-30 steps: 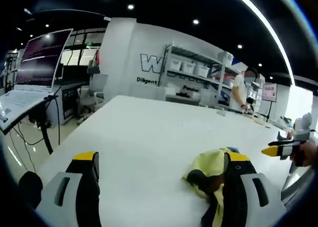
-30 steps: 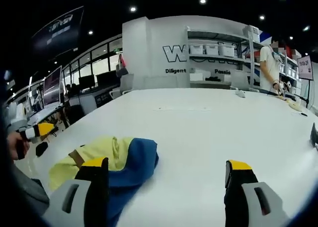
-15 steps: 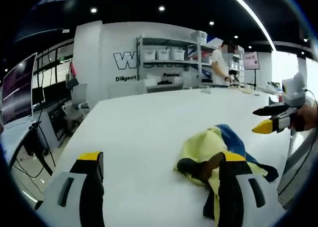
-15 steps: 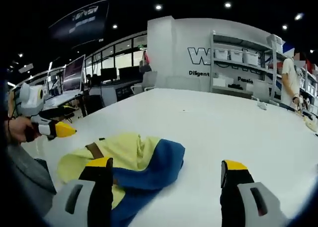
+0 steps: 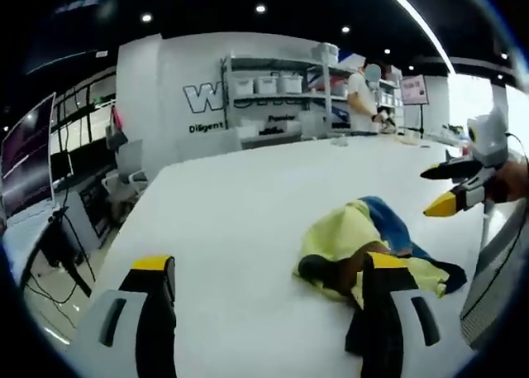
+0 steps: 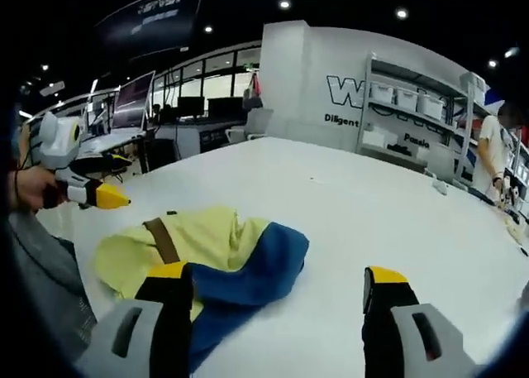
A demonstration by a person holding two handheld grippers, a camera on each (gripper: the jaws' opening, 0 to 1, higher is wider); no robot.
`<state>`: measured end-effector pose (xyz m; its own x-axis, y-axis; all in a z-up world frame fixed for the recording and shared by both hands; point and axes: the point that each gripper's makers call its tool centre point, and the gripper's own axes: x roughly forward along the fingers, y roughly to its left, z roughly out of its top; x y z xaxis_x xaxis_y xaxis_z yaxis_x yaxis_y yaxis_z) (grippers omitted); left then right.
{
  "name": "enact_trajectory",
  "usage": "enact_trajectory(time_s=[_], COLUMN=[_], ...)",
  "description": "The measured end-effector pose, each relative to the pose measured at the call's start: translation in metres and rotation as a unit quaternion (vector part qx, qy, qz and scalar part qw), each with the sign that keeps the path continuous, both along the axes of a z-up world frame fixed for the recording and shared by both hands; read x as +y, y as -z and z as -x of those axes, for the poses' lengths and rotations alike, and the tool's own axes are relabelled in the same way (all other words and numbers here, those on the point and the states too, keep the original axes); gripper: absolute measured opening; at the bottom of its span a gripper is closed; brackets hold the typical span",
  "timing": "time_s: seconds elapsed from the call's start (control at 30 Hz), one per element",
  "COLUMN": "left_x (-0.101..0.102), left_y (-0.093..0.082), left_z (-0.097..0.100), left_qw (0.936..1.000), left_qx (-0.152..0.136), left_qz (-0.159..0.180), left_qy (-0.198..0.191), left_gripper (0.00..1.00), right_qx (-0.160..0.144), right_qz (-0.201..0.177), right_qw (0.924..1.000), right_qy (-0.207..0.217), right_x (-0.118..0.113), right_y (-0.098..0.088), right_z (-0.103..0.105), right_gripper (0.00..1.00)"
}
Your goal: Fold the garment on the visible template until the final outline fits inside the template.
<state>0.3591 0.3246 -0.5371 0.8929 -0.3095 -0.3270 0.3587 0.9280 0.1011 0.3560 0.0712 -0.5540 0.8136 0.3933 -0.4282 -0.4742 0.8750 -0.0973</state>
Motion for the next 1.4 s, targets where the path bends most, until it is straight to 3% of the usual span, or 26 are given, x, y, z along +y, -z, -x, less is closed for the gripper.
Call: enact_trajectory(time_s=[0.07,0.1,0.13,0.27,0.37,0.5,0.87,1.1,1.27,1.4], left_x=[-0.001,0.0,-0.003,-0.016,-0.025,-0.033,-0.048,-0.062,-0.067,-0.072], left_y=[0.0,0.007,0.008,0.016,0.024,0.032,0.042,0.049,0.052,0.057], left_z=[0.0,0.001,0.001,-0.003,-0.004,-0.007,-0.005,0.002,0.006,0.007], left_qw=[0.9984,0.9949,0.9929,0.9869,0.9814,0.9715,0.9651,0.9573,0.9535,0.9511], left_qx=[-0.002,0.015,0.016,0.022,0.032,0.026,0.028,0.028,0.03,0.033], left_qz=[-0.05,-0.091,-0.104,-0.113,-0.123,-0.156,-0.153,-0.161,-0.162,-0.169], left_qy=[0.025,0.041,0.056,0.113,0.144,0.176,0.21,0.238,0.252,0.256], left_gripper=[0.84,0.84,0.85,0.75,0.73,0.7,0.53,0.36,0.23,0.18], right_qx=[0.001,0.004,0.012,0.005,0.01,0.006,0.036,0.05,0.055,0.058], right_qz=[0.01,0.02,0.029,0.094,0.119,0.133,0.144,0.178,0.187,0.196], right_qw=[0.9999,0.9996,0.9985,0.9899,0.9811,0.9757,0.9609,0.9475,0.945,0.9436], right_qy=[-0.003,-0.02,-0.044,-0.106,-0.152,-0.174,-0.234,-0.261,-0.263,-0.261], right_x=[0.002,0.005,0.011,0.022,0.03,0.038,0.06,0.068,0.071,0.071], right_y=[0.0,0.002,0.005,0.012,0.018,0.02,0.043,0.06,0.065,0.069], right_z=[0.001,0.003,0.006,0.009,0.011,0.009,0.026,0.03,0.028,0.025], right_gripper=[0.8,0.79,0.75,0.68,0.61,0.53,0.36,0.25,0.18,0.09])
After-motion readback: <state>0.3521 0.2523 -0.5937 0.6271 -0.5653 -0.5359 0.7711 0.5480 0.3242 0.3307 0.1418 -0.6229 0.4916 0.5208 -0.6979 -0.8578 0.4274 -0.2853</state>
